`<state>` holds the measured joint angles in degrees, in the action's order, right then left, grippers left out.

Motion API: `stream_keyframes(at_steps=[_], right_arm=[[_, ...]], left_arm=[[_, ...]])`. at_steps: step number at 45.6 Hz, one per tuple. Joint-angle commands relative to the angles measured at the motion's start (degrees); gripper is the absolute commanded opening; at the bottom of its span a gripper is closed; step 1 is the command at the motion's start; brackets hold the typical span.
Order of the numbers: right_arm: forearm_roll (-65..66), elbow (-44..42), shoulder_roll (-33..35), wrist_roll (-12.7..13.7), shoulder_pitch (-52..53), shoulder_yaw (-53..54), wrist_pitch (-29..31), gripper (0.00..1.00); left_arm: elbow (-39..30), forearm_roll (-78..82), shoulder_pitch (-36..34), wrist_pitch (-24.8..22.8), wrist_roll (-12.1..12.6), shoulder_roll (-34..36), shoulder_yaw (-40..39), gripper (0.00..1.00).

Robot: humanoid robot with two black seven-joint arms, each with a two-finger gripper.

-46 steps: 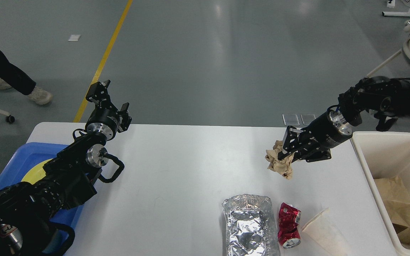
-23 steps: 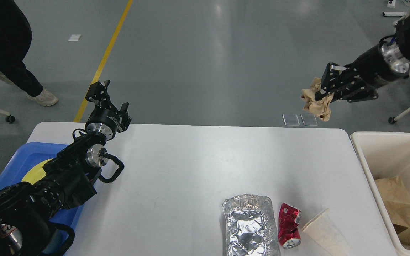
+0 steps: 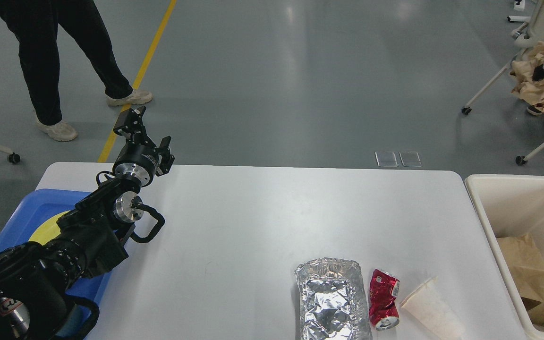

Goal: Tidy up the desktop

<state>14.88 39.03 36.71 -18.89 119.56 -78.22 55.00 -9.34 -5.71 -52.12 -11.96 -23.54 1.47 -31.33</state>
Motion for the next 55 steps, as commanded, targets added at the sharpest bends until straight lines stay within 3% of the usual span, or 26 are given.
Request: stream_keyframes(at_steps=[1,18,39,46,55], right_arm=[[0.6,-2.0,3.2,0.0,-1.3,0.1,0.0,0.0],[-0.8,-3.6,10.2,0.0,-9.5,0.2,-0.5,0.0],[-3.3,-4.3,14.2,-0.1,-26.3,5.3,-33.4,0.0],[-3.3,-5.4,14.3,-0.1,-34.7,11.4,-39.4,0.0],[-3.4,-7.3,14.3,-0.1,-44.3,19.7,-42.0,0.0]], left_arm=[[0.0,0.0,0.0,0.0,0.1,-0.1,0.0,0.96],[-0.1,0.0,0.0,0.0,0.1,-0.1,0.0,0.96],[0.0,0.0,0.0,0.0,0.1,-0.1,0.0,0.96],[-0.1,0.0,0.0,0.0,0.0,0.0,0.0,0.96],[0.0,0.0,0.0,0.0,0.1,0.0,0.0,0.96]])
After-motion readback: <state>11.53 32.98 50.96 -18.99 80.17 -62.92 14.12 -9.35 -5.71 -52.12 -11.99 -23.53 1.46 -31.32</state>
